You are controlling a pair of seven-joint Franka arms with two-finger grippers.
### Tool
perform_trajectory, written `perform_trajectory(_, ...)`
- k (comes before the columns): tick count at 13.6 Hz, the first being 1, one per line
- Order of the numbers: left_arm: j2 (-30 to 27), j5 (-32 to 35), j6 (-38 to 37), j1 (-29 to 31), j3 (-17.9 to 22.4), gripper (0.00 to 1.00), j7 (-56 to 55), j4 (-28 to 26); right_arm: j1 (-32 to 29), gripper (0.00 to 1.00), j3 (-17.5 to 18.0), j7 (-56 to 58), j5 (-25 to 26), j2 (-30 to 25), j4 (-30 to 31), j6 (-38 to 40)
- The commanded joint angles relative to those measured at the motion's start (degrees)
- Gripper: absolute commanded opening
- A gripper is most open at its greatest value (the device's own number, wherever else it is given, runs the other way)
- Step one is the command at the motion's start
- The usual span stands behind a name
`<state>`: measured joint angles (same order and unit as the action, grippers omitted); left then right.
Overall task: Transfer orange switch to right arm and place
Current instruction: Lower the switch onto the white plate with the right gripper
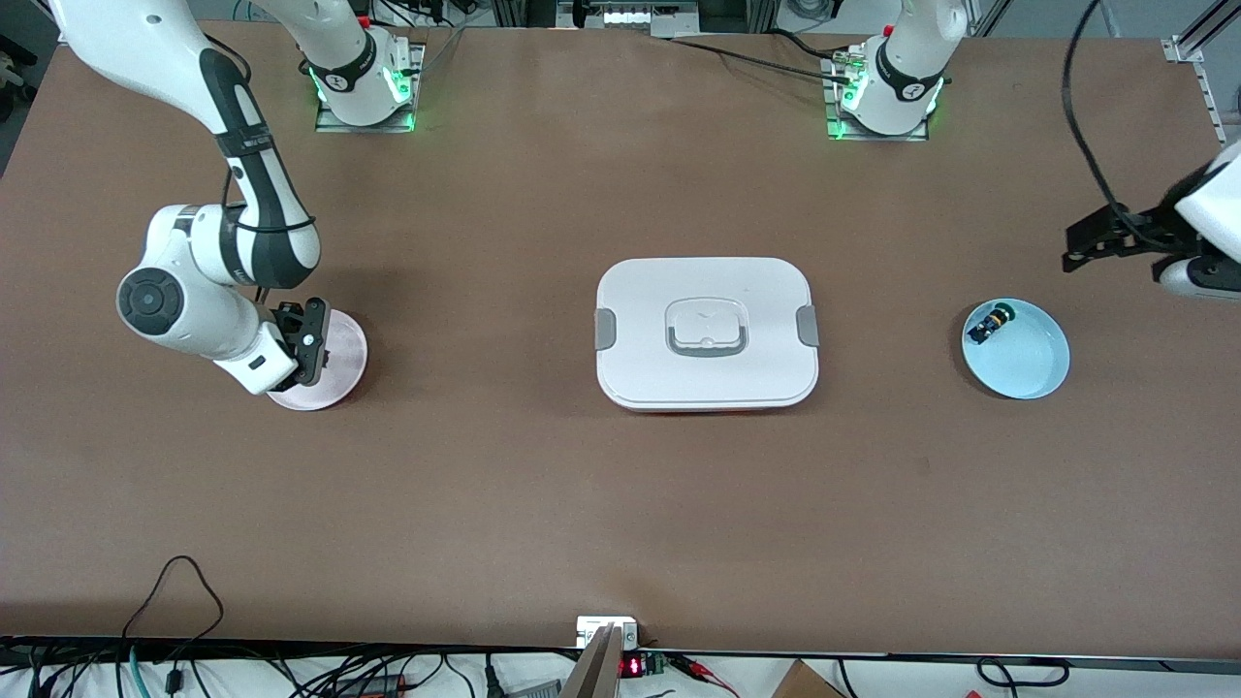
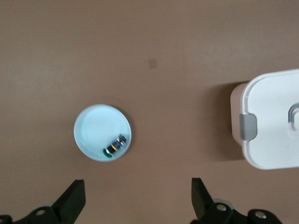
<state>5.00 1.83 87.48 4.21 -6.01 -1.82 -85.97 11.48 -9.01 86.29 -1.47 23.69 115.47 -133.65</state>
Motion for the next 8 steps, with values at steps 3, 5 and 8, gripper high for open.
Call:
perform_trajectory(3, 0.0, 0.9, 2.8, -0.8, 1.3, 1.00, -6.8, -1.8, -1.3, 0.13, 0.8, 4.9, 1.6, -0.8, 7.6, -12.0)
perform_trajectory(5, -0.1, 1.6, 3.6, -0.8, 1.3, 1.00, -6.7, -1.9, -1.6, 0.13, 0.8, 4.9, 1.6, -0.1, 8.4, -12.8)
perform_trajectory(8, -0.1, 1.2, 6.5, 0.6, 1.3, 1.00, -5.1, -2.9, -1.6, 0.13, 0.9, 4.9, 1.6, 0.5, 10.1, -14.9)
